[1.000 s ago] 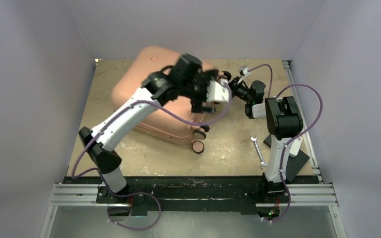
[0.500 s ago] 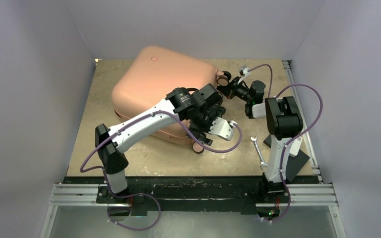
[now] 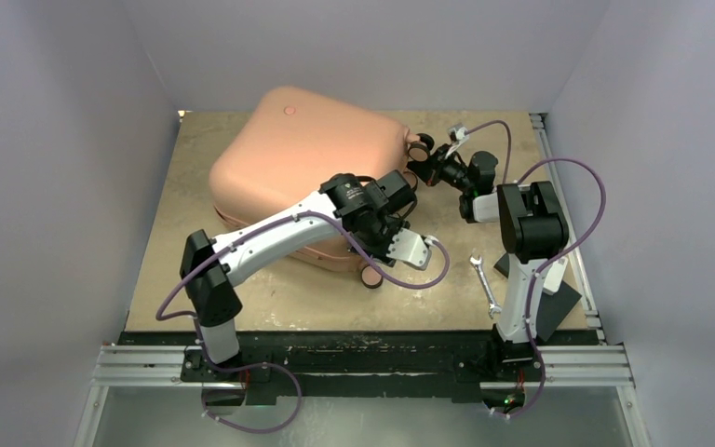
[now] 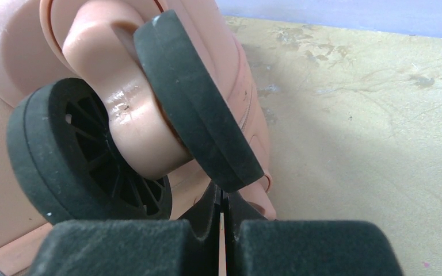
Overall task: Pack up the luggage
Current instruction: Zip the luggage at the center of the board.
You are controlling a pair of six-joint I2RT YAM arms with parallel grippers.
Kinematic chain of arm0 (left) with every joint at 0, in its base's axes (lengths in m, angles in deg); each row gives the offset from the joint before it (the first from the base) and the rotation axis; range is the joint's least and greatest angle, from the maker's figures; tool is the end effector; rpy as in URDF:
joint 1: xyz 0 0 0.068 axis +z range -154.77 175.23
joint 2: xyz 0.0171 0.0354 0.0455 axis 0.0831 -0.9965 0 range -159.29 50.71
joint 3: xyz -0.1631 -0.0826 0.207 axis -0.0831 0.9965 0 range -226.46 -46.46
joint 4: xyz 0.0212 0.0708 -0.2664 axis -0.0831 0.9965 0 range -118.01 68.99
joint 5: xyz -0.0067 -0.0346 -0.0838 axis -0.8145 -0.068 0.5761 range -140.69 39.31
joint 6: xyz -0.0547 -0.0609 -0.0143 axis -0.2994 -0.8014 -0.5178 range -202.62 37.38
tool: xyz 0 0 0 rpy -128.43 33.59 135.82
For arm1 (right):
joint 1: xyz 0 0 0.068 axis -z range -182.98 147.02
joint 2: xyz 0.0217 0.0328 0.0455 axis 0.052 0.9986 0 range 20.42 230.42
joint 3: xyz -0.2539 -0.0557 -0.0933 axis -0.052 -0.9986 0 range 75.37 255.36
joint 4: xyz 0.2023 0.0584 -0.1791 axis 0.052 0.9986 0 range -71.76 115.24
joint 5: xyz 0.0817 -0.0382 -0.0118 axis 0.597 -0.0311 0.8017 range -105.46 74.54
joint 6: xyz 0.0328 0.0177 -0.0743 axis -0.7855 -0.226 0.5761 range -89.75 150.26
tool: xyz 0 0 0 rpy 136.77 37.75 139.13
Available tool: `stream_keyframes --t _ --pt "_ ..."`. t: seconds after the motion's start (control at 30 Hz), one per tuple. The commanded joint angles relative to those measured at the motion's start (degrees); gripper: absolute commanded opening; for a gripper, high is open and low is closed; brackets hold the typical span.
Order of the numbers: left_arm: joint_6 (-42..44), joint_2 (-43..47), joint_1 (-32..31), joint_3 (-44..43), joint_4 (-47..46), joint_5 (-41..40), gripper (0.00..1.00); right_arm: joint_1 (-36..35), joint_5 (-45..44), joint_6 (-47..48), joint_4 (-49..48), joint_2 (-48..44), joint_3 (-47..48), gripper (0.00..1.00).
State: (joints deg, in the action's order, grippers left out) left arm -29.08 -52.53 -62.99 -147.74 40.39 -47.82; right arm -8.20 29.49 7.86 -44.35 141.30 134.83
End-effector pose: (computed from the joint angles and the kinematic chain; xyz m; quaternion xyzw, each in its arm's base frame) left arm 0.2040 -0.3363 0.2870 0.8179 0.5490 -0.0317 0.1694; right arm 0.4536 0.0929 0.1452 -0.1734 0.6802 0.4173 0.5771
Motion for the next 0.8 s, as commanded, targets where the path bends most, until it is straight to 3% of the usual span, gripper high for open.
stream_keyframes --t 0.0,0.13,0.4,0.63,0.77 --pt "-1.7 -0.7 -0.2 -1.4 5.2 0.6 0.31 -0.7 -0.7 1.5 2.7 -2.8 -1.4 0.00" --pt "-3.3 2.2 -0.2 1.6 7.8 2.0 0.00 -0.7 -2.8 1.6 4.3 -4.3 -3.0 0.00" --pt "-5.3 12.9 0.0 4.5 13.8 4.2 0.00 -0.7 -10.2 1.6 5.3 -11.6 -10.0 0.00" --pt "-4.7 19.2 1.6 15.4 14.0 5.7 0.00 -0.9 -20.3 3.9 6.1 -18.5 -15.8 0.00" --pt "-4.6 21.2 1.6 18.4 14.0 7.1 0.00 -0.9 -22.5 5.7 10.9 -19.0 -13.5 0.00"
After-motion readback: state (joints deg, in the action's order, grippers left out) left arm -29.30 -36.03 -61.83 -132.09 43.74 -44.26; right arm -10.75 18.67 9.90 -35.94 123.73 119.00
